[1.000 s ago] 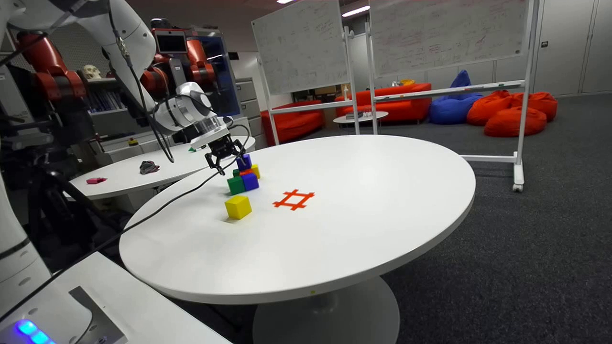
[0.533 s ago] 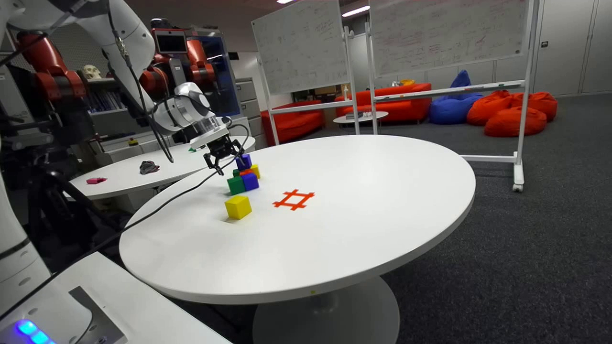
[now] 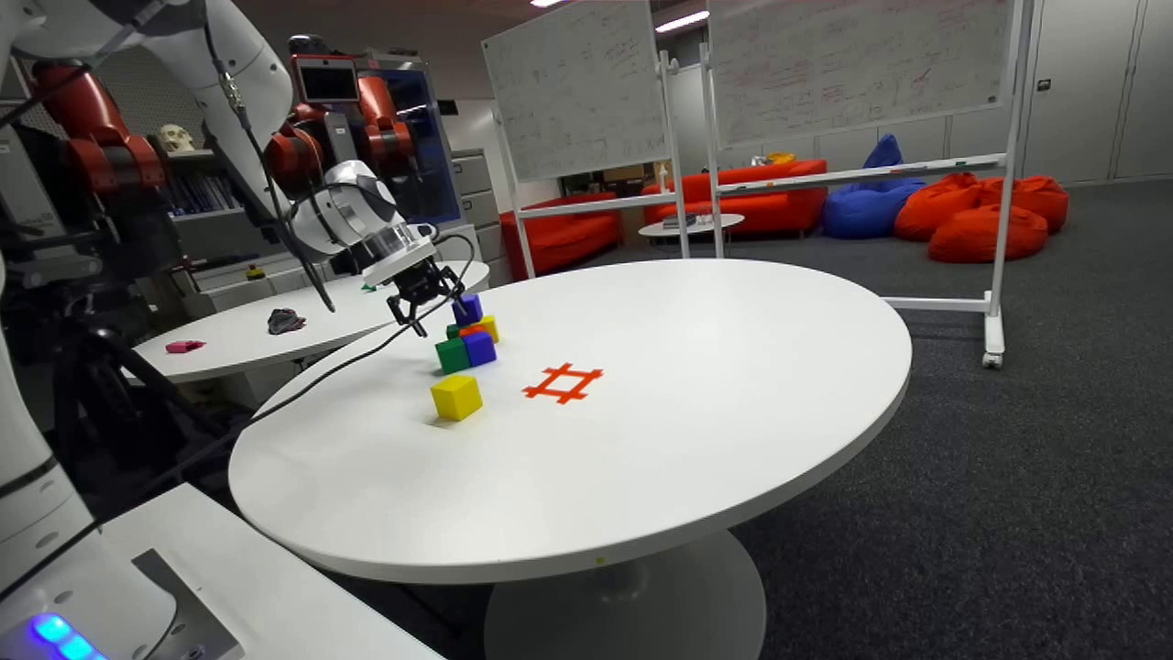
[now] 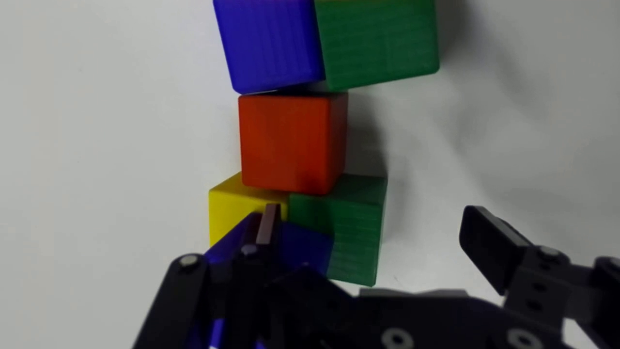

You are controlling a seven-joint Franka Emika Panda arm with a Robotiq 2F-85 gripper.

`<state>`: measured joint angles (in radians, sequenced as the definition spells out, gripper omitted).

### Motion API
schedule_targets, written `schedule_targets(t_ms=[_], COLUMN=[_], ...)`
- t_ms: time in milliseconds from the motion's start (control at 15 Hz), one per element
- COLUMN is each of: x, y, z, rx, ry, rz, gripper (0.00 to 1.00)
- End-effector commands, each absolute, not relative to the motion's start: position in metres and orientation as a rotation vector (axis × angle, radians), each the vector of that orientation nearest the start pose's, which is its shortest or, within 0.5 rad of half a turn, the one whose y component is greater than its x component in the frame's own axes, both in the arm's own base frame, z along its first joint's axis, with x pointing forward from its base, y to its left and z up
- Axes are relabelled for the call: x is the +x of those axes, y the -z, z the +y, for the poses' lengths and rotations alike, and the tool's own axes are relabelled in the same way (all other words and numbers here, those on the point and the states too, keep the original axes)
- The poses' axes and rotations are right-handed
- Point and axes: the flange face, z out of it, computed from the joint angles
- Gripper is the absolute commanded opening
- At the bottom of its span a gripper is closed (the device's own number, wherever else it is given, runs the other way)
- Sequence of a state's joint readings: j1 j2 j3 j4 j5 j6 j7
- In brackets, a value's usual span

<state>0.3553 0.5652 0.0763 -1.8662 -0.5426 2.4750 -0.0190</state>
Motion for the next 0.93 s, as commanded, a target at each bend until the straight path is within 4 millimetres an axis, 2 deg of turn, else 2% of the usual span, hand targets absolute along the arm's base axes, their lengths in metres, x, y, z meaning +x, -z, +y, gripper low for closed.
schedule_targets(t_ms=[0, 467, 533, 867], x=[0.5848, 0.5826, 0.5824, 0.5823], y=[-0.2169, -0.2170, -0.2164, -0.2162], z=[0.2713, 0.2750, 0.2760, 0.2760], rx=[-3.078, -3.067, -3.094, -3.096], ry=[0.229, 0.246, 0.221, 0.221], rz=[-1.574, -1.665, -1.593, -1.588], gripper=[1.00, 1.00, 1.00, 1.00])
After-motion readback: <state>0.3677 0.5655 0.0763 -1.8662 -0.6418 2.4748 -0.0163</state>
